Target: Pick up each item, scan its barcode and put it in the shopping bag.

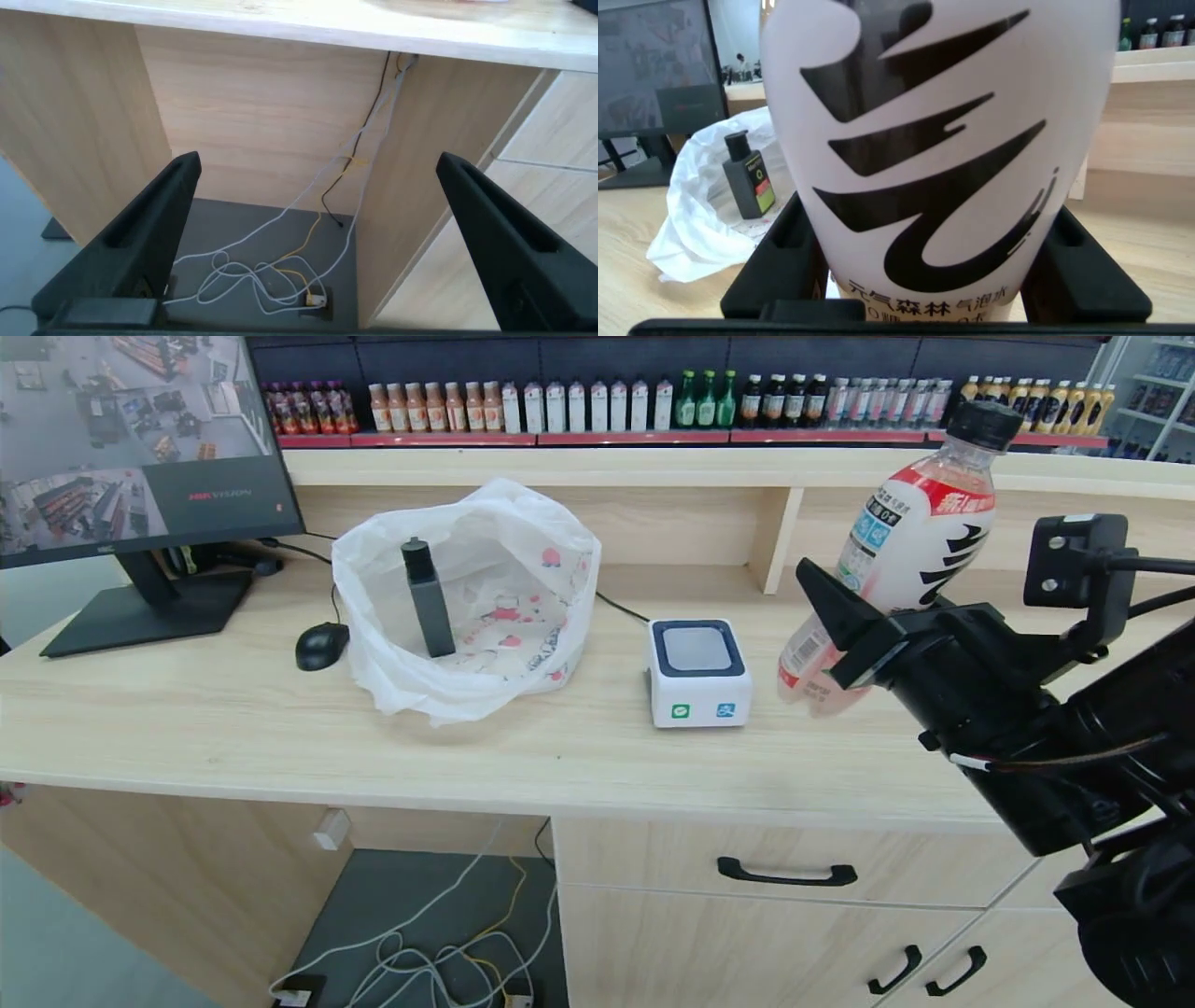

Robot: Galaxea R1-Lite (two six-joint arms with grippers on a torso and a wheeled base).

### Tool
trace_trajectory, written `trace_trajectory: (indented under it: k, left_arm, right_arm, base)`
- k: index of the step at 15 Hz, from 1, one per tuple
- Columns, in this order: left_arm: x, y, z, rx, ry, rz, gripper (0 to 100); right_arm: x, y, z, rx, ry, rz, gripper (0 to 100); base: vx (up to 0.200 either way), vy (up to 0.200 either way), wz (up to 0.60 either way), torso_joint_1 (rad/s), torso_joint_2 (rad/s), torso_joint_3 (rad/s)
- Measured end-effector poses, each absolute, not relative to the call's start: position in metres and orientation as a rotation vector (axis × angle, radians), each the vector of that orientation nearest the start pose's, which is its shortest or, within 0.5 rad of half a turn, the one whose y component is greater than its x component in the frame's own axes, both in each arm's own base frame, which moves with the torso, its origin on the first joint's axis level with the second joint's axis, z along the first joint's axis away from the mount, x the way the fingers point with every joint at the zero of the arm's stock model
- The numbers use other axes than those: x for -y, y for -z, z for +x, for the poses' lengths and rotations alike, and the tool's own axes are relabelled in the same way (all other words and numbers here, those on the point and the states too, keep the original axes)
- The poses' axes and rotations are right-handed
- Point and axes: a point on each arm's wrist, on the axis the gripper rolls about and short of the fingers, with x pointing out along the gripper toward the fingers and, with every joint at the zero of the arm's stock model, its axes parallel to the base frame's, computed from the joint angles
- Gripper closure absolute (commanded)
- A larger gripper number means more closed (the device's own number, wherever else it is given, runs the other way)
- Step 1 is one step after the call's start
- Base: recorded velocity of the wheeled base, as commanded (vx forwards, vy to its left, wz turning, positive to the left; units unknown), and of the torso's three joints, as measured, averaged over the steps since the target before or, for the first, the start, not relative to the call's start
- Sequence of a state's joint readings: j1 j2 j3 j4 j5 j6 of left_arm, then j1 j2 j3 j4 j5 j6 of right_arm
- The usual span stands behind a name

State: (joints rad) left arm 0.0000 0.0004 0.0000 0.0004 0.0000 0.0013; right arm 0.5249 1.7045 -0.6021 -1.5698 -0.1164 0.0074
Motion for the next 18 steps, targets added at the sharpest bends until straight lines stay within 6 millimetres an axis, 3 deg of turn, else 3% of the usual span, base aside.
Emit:
trace_trajectory:
  k: [7, 11, 18]
  left_arm:
    - [0.0, -0.075, -0.023, 0.0, 0.001, 0.004, 0]
    - [0.0, -0.075, -0.023, -0.001, 0.0, 0.004, 0]
    - [0.0, -0.075, -0.023, 0.0, 0.0, 0.003, 0]
  right_arm:
    - [-0.135, -0.221, 0.237, 0.445, -0.406, 0.132, 100]
    - [-0.136, -0.219, 0.236, 0.47, -0.444, 0.0, 100]
    - [-0.153, -0.247, 0.273, 0.606, -0.369, -0.203, 100]
  base:
    - [0.0, 0.0, 0.0, 0.0, 0.0, 0.0]
    - [0.0, 0.0, 0.0, 0.0, 0.0, 0.0]
    - [0.0, 0.0, 0.0, 0.0, 0.0, 0.0]
